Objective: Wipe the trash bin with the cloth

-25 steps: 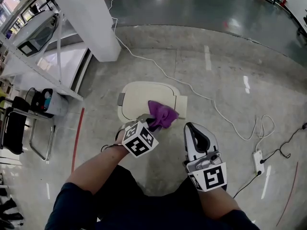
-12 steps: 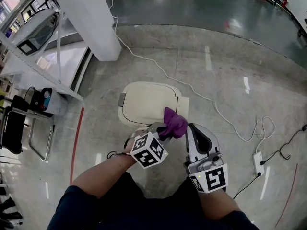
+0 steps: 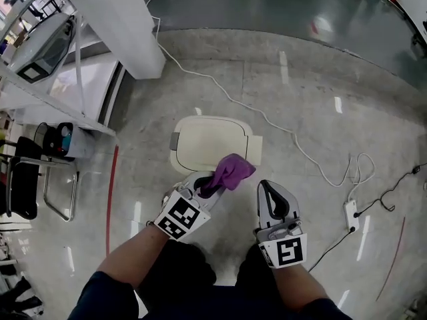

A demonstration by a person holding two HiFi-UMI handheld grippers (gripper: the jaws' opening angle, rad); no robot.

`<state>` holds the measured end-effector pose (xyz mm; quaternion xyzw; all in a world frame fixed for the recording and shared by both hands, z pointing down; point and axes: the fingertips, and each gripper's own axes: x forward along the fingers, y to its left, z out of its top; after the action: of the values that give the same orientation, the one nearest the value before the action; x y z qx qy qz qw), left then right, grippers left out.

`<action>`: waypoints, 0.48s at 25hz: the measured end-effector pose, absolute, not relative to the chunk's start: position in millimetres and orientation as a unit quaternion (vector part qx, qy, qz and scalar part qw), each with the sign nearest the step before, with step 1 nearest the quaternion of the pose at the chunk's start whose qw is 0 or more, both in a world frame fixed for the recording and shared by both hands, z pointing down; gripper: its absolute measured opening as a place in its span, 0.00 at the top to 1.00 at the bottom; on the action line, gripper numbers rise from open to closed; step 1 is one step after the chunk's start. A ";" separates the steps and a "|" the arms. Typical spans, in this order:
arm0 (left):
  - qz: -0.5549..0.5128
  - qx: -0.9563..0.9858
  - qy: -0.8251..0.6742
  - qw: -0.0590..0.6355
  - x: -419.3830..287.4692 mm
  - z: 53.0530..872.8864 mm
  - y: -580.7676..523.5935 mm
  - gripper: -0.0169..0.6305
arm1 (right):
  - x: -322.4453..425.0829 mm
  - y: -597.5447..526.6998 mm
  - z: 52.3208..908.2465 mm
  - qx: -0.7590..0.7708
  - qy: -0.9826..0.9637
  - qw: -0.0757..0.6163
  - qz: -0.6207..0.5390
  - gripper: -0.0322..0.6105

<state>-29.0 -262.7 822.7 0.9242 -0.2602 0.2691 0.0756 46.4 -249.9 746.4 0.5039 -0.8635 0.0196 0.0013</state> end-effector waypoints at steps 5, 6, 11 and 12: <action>0.234 0.927 -0.274 0.100 -39.0 740.9 -249.4 0.89 | 44.2 -236.1 688.4 0.507 -0.860 0.047 0.015 0.93; 0.229 0.928 -0.274 0.105 -40.4 723.6 -244.6 0.89 | 43.4 -232.7 675.8 0.505 -0.861 0.058 0.012 0.93; 0.211 0.929 -0.280 0.119 -48.4 635.0 -219.7 0.89 | 36.2 -219.2 606.1 0.495 -0.865 0.086 0.004 0.94; 0.207 0.929 -0.282 0.122 -50.1 617.4 -214.2 0.89 | 33.3 -215.2 588.8 0.492 -0.866 0.087 0.000 0.93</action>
<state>-50.1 -214.2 617.4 0.9287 -0.2822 0.2071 0.1224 33.3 -215.2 588.8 0.4916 -0.8665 0.0003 0.0868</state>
